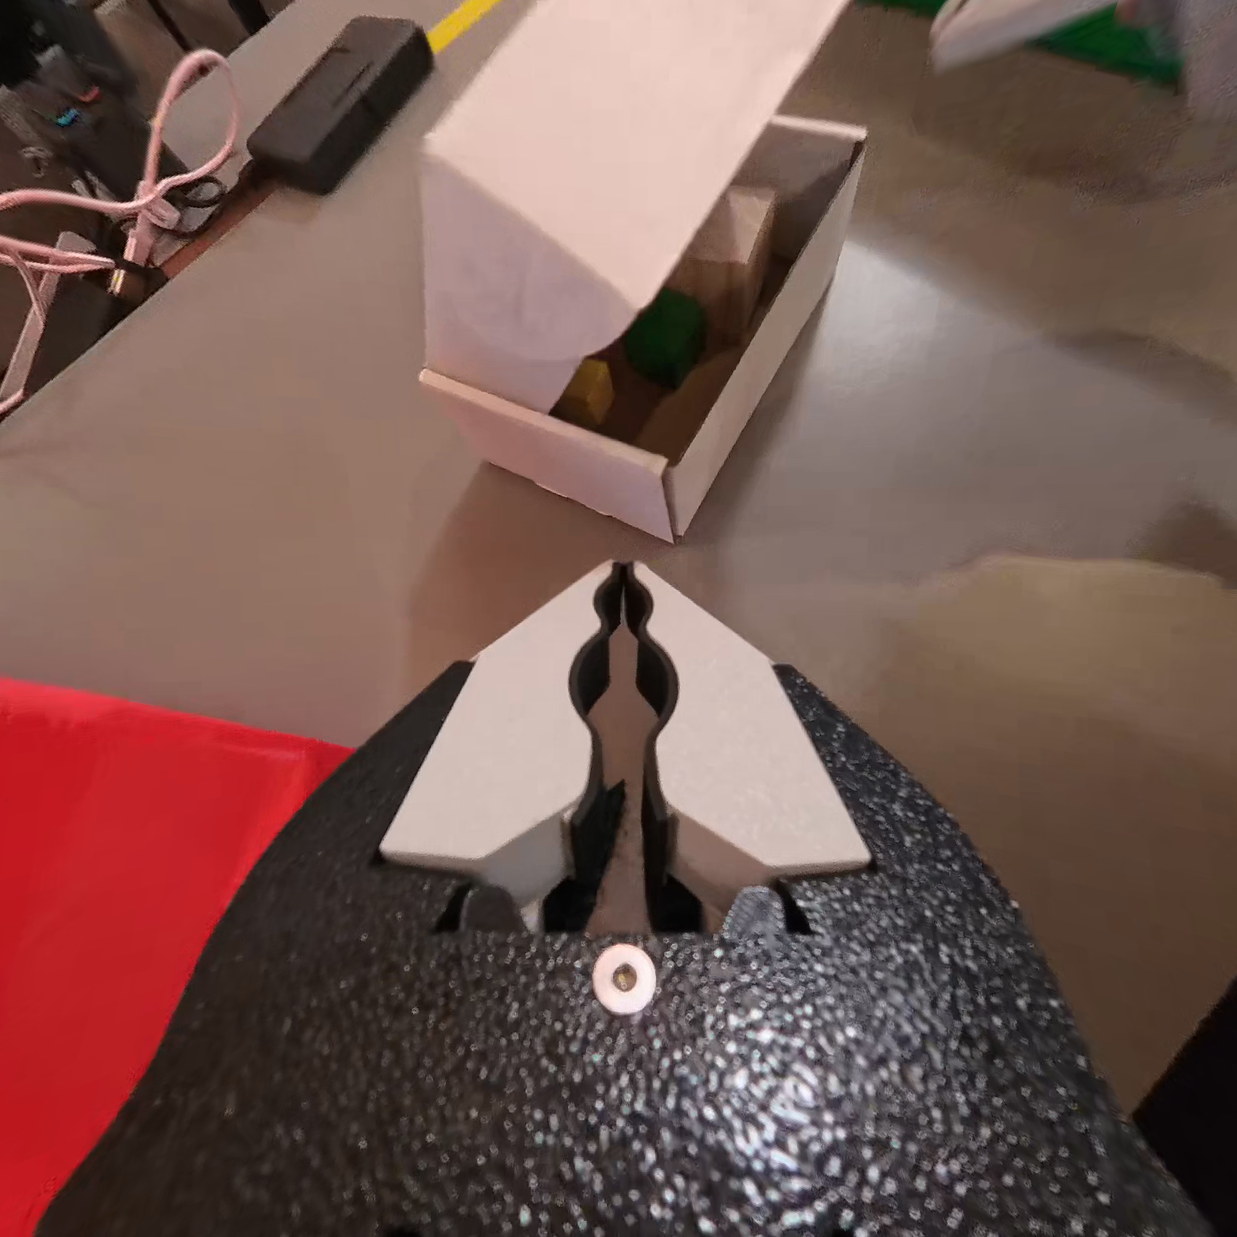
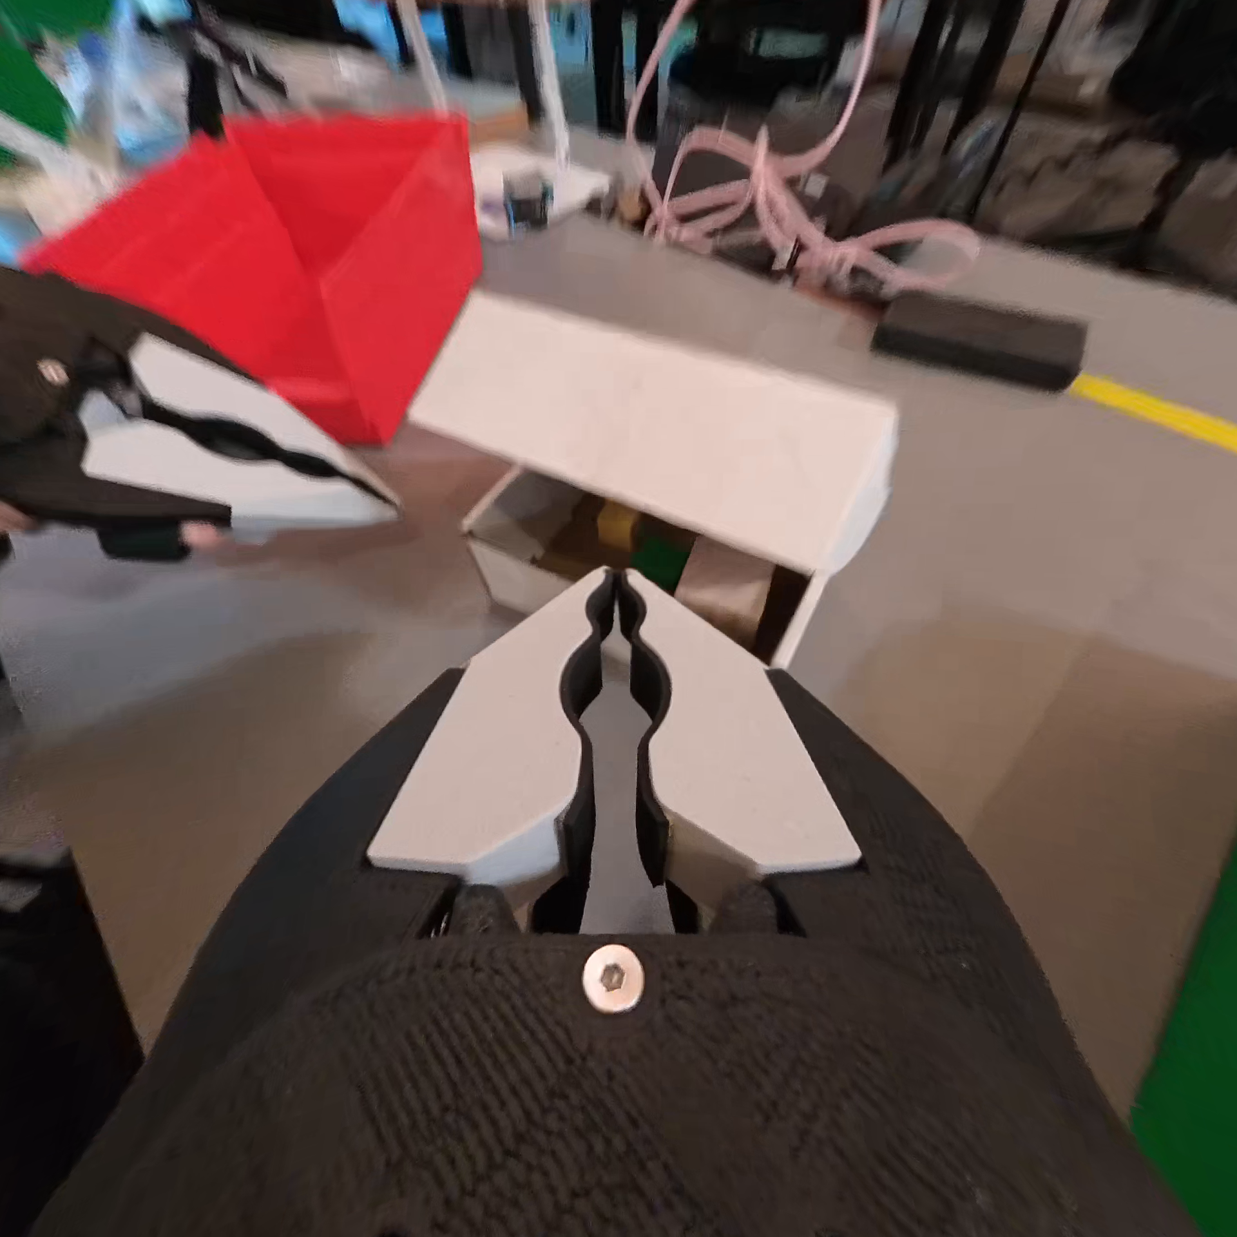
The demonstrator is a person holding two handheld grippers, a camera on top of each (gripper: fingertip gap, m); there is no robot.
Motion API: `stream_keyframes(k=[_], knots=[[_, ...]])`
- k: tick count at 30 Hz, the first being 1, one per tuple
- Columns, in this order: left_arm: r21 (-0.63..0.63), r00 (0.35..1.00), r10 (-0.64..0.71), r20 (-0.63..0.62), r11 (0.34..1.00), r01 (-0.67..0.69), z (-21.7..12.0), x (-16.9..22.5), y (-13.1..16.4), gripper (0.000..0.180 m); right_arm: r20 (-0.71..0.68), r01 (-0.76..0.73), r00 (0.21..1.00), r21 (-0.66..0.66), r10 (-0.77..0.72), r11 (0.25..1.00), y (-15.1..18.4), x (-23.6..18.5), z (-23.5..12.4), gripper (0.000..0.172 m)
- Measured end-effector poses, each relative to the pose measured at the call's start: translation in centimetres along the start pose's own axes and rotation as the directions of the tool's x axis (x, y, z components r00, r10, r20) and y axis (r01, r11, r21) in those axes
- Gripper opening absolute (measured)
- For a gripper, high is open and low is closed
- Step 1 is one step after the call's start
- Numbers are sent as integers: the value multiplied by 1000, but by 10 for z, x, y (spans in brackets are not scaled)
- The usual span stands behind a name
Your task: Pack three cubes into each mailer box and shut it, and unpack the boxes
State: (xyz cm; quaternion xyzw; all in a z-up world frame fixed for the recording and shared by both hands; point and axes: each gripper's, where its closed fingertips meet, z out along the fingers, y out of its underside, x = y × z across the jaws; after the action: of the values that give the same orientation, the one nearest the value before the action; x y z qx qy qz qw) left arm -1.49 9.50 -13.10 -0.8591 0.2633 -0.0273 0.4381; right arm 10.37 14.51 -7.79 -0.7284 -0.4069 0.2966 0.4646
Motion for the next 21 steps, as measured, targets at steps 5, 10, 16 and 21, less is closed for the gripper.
stream_keyframes(k=[5,10,16,21], knots=[[122,997,-36,62,992,28,-3,-21,-5,0,-107,142,987,217,-121,966,-77,22,-8,0],[204,994,29,107,978,-51,-3,-19,-11,0,-136,271,955,35,-264,962,-83,37,34,0],[202,971,233,51,950,-239,11,2,-10,125,-19,166,985,-167,-172,972,-27,29,53,0],[129,962,271,-44,956,-263,42,0,-2,149,6,146,989,-247,-149,958,9,26,60,0]])
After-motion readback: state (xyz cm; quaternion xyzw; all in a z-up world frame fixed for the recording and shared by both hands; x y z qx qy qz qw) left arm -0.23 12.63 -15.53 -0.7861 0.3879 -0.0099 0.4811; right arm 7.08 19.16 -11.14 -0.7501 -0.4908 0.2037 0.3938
